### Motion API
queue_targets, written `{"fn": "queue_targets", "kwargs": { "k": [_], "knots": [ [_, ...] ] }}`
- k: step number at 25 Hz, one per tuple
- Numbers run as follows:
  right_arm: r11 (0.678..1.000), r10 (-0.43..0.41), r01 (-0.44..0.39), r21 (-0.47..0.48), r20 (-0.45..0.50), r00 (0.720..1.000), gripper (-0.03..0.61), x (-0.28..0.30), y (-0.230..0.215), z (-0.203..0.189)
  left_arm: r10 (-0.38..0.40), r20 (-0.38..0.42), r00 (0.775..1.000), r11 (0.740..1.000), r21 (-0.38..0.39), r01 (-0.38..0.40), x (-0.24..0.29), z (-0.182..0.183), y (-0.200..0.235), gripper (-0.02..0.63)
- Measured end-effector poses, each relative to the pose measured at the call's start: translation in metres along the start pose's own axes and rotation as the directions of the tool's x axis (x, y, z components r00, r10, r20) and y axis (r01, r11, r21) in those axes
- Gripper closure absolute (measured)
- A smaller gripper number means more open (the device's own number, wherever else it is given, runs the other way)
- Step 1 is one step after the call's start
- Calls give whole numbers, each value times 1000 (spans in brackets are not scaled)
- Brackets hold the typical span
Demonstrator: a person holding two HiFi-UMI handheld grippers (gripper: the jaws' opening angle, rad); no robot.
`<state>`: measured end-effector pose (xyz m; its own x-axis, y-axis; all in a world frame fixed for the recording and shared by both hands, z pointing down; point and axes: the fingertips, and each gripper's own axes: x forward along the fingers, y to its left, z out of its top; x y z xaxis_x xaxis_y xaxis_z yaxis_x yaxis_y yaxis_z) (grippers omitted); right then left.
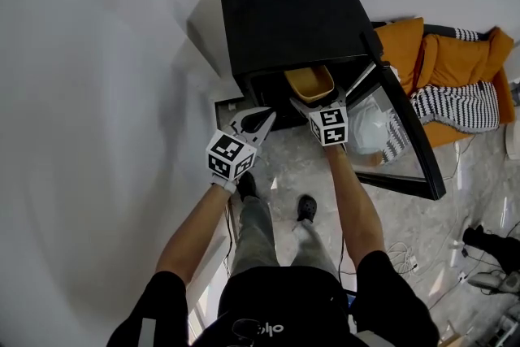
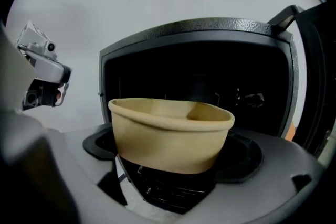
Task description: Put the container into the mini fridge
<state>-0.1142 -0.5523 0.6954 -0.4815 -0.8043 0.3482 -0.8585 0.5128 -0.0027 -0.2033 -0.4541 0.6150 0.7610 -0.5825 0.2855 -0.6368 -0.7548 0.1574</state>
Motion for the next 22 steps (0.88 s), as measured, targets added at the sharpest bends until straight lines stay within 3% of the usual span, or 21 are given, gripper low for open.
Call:
{"fn": "queue_targets", "kwargs": {
  "k": [5,14,22],
  "knots": [
    [1000,7,-7,-5,-35,999,23,13,-1,-6,4,6,1000,1000,0,-4,8,2,8,606],
    [999,15,-14,34,-14,1000,23,33,-6,2,-1,24,1000,1000,-11,2,20,6,12,606],
    [1000,-17,17,-4,-38,999,23,47,-8,0,-2,19,1000,1000,-17,2,20,-1,14,606]
  ]
}}
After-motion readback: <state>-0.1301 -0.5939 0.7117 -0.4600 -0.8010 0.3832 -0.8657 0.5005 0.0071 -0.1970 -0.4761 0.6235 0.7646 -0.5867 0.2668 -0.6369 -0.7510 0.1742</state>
